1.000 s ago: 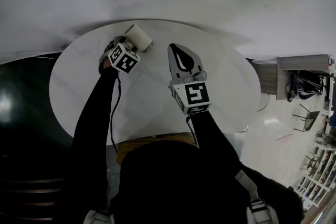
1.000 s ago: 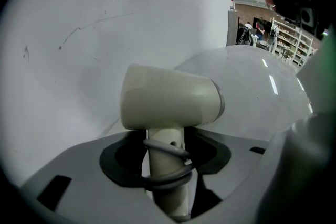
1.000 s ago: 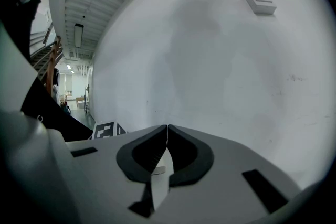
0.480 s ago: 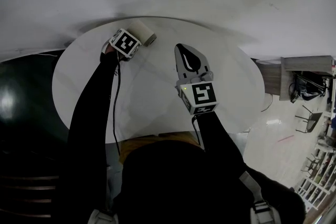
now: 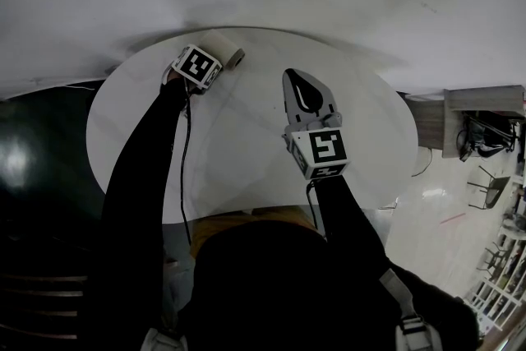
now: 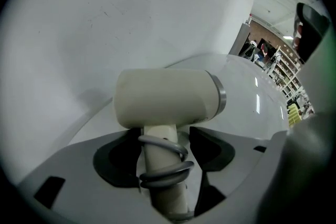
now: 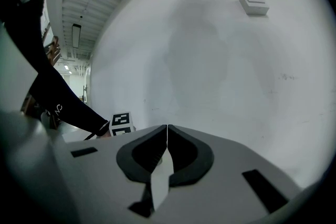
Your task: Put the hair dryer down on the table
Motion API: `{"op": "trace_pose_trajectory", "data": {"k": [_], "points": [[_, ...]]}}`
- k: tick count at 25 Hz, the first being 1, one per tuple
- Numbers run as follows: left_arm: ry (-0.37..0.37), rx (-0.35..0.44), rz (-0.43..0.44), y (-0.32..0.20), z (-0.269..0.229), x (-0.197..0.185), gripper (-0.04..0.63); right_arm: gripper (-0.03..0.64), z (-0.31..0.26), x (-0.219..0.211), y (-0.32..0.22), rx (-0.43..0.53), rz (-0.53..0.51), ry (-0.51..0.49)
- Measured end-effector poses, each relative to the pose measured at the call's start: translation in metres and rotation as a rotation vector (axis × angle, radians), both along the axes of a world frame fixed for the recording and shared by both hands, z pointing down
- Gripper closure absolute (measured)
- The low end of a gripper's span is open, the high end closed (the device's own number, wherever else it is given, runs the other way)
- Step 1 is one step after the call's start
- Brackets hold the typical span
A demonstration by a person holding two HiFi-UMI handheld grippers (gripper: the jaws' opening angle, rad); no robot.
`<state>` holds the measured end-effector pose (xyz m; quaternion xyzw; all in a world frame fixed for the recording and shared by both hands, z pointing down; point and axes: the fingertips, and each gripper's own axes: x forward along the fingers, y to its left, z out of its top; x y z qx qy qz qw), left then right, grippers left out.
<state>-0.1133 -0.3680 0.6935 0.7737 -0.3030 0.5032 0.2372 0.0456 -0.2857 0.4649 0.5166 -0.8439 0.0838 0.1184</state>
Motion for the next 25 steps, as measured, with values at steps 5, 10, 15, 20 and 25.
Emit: {"op": "trace_pose_trajectory", "data": {"k": [5, 10, 15, 20, 25], "points": [[0.000, -0.008, -0.020, 0.005, -0.001, -0.002, 0.215, 0.589, -0.002, 0.004, 0.003, -0.002, -0.006, -0.014], [-0.010, 0.000, -0.058, 0.010, -0.007, -0.012, 0.215, 0.588, -0.004, 0.001, 0.007, -0.003, -0.022, -0.030], [-0.017, 0.024, -0.070, 0.018, -0.024, -0.024, 0.215, 0.589, -0.005, -0.005, 0.008, -0.001, -0.019, -0.053], [0.028, 0.080, -0.088, 0.023, -0.056, -0.026, 0.215, 0.588, -0.020, -0.021, 0.008, 0.033, -0.038, -0.093], [0.076, 0.178, -0.078, 0.031, -0.090, -0.030, 0.215, 0.588, -0.028, -0.034, 0.012, 0.046, -0.038, -0.090]]}}
